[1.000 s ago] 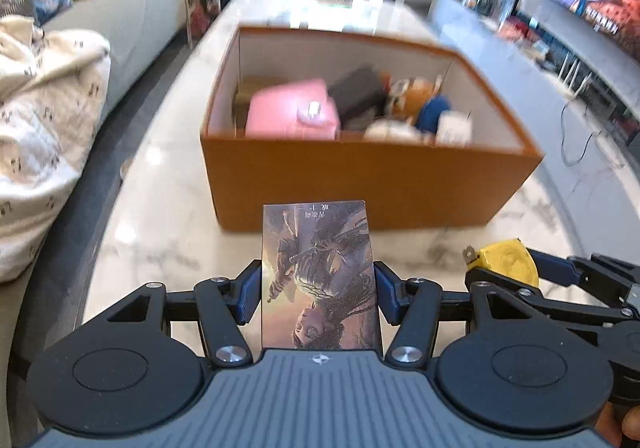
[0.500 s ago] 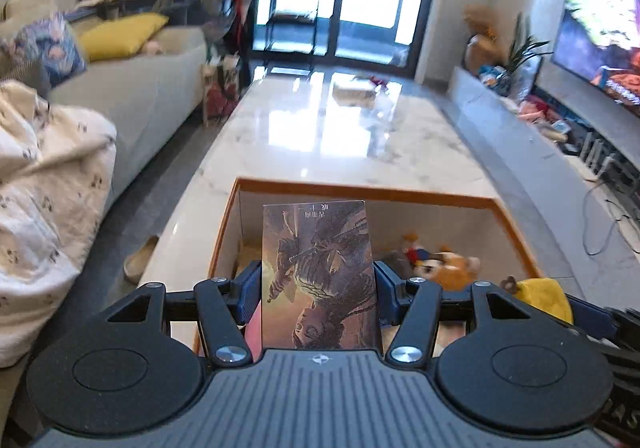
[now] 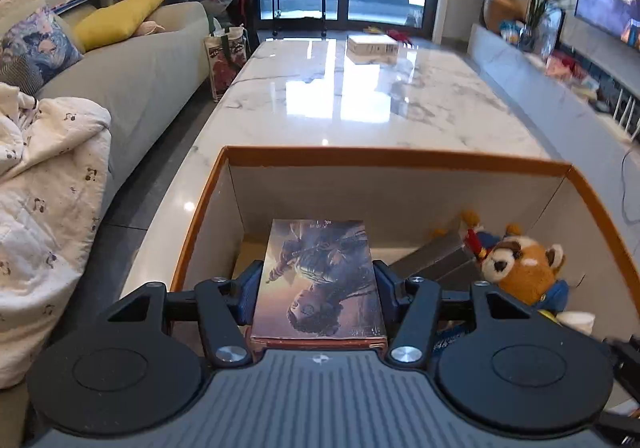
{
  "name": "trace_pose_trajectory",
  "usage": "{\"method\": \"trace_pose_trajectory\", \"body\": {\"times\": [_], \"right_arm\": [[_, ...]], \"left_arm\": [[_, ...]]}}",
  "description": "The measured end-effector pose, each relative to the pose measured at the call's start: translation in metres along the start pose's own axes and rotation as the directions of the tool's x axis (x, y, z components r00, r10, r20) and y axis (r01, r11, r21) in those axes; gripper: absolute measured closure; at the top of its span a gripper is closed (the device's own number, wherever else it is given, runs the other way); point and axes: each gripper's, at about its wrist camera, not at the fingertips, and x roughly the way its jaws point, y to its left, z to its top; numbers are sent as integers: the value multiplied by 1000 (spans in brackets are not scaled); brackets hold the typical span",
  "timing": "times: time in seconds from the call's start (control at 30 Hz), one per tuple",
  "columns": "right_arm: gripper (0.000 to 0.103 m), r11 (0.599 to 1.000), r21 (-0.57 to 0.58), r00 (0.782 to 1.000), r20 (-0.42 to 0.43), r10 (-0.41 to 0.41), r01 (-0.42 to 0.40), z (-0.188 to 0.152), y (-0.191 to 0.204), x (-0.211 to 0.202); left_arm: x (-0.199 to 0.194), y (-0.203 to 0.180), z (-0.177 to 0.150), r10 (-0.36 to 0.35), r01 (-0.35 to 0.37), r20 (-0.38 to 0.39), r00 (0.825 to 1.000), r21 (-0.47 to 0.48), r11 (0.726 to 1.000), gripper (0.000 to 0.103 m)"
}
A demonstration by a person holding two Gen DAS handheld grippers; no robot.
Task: Organize objects
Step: 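Lift both items and carry them over the orange box, then lower both items into the orange box and open both tools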
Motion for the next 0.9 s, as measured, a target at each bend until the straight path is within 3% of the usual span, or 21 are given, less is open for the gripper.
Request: {"method": "trace_pose_trajectory", "body": {"times": [0.33, 0.4, 0.47, 0.5, 0.67, 0.9], "right_arm": [[45, 997, 74, 1000, -8, 20, -19, -4, -11, 9], [45, 997, 71, 1000, -6, 18, -18, -5, -11, 8], [36, 999, 52, 1000, -8, 12, -12, -6, -9, 8], [34, 999, 38, 1000, -8, 2, -2, -6, -7, 8], [26, 1000, 15, 1000, -2, -8, 8, -8, -4, 8], [21, 1000, 19, 1000, 26, -14, 14, -6, -9, -6]], "left_arm": [[-2, 0, -2, -2, 2, -3, 1000, 23, 1000, 36], [-4, 1, -1, -5, 5, 7, 1000, 21, 1000, 30], [-8, 1, -1, -4, 4, 26, 1000, 18, 1000, 14], [-10, 1, -1, -5, 4, 36, 999, 19, 1000, 12], [-12, -4, -2, -2, 0, 44, 999, 54, 999, 12], [-27, -1, -5, -45, 44, 73, 996, 12, 999, 12]]}}
